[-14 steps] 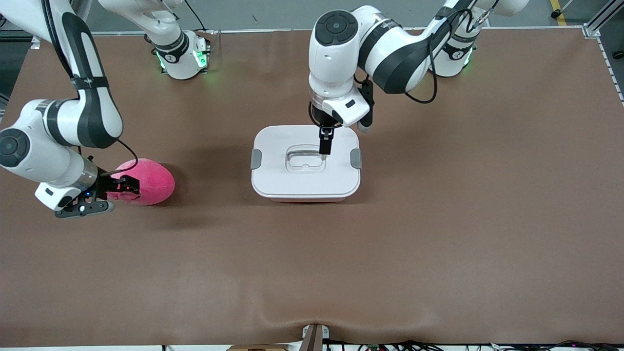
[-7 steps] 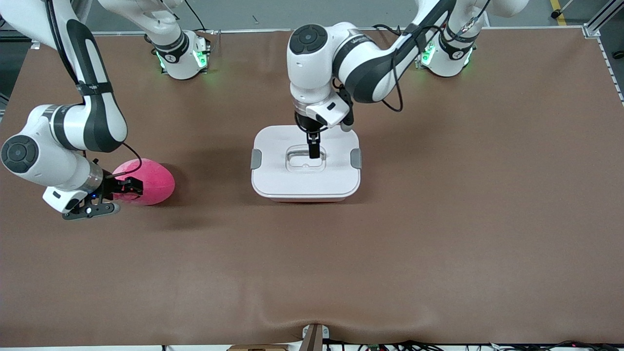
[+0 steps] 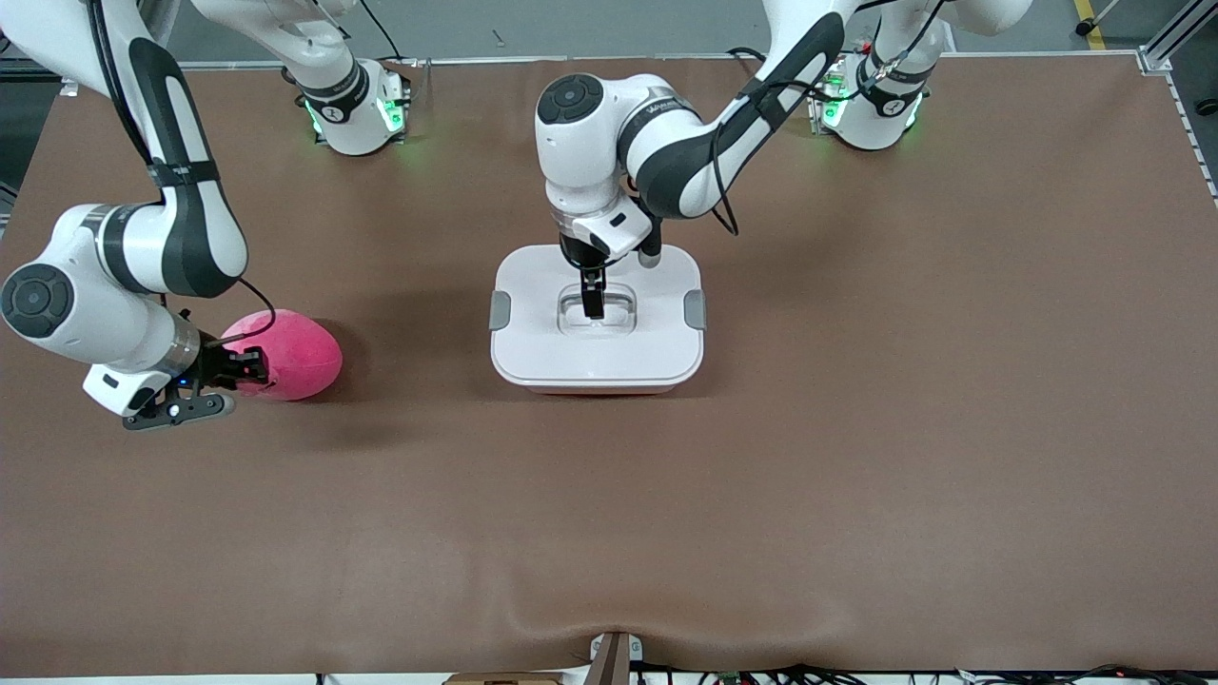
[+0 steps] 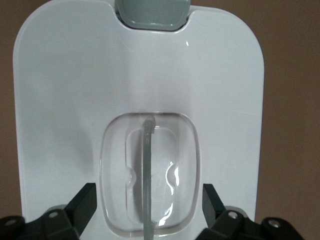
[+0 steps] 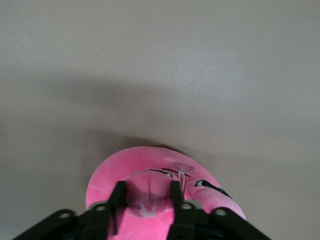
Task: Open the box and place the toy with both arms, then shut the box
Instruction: 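Lift the white lid with the left gripper while the right gripper lifts the toy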
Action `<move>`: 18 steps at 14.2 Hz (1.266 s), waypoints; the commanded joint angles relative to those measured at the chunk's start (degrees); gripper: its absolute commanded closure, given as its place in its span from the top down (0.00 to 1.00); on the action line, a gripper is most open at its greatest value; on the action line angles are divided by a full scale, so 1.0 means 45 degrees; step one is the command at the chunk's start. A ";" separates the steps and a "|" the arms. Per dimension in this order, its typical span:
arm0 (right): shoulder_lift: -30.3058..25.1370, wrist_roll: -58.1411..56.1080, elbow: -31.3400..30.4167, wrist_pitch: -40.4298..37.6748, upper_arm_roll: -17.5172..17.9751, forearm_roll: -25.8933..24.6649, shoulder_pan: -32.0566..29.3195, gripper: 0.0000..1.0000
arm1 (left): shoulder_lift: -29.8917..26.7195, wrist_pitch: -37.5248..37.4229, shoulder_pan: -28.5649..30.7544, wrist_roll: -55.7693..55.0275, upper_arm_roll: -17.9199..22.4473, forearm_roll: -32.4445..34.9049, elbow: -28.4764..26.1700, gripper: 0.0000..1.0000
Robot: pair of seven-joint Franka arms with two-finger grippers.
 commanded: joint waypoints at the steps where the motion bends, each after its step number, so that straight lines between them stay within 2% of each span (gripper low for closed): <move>1: -0.0082 -0.0291 0.0087 -0.0104 0.0081 -0.0081 -0.0180 0.10 | 0.0194 0.0276 -0.0379 -0.0092 0.0042 0.0493 -0.0026 0.91; 3: -0.0101 -0.0291 0.0087 -0.0123 0.0100 -0.0062 -0.0239 0.01 | 0.0195 0.0411 -0.0400 -0.0053 0.0042 0.0494 -0.0026 0.85; 6: -0.0237 -0.0291 0.0203 -0.0608 0.0120 -0.0062 -0.0181 0.00 | 0.0350 0.0608 -0.0399 0.0025 0.0042 0.0513 -0.0104 0.78; 8: -0.0257 -0.0407 0.0827 -0.1526 0.0139 -0.0023 -0.0161 0.00 | 0.0390 0.0608 -0.0360 0.0025 0.0042 0.0552 -0.0085 0.60; 10: -0.0529 -0.0856 0.0947 -0.1686 0.0140 -0.0003 -0.0102 0.00 | 0.0410 0.0608 -0.0360 0.0025 0.0042 0.0553 -0.0104 0.57; 11: -0.0666 -0.0858 0.0947 -0.1705 0.0140 -0.0003 -0.0064 0.00 | 0.0391 0.0627 -0.0341 0.0025 0.0042 0.0553 -0.0124 0.52; 13: -0.0824 -0.0857 0.1373 -0.2385 0.0159 -0.0003 0.0053 0.00 | 0.0332 0.0608 -0.0302 0.0025 0.0042 0.0572 -0.0124 0.24; 14: -0.0785 -0.1032 0.1840 -0.3337 0.0159 -0.0023 0.0054 0.00 | 0.0274 0.0608 -0.0282 0.0025 0.0042 0.0553 -0.0124 0.09; 15: -0.0766 -0.1633 0.2213 -0.4023 0.0159 0.0035 0.0073 0.00 | 0.0254 0.0608 -0.0263 0.0025 0.0042 0.0553 -0.0124 0.00; 18: -0.0785 -0.2049 0.2762 -0.4225 0.0159 0.0075 0.0074 0.00 | 0.0195 0.0510 -0.0224 -0.0033 0.0042 0.0455 -0.0105 0.00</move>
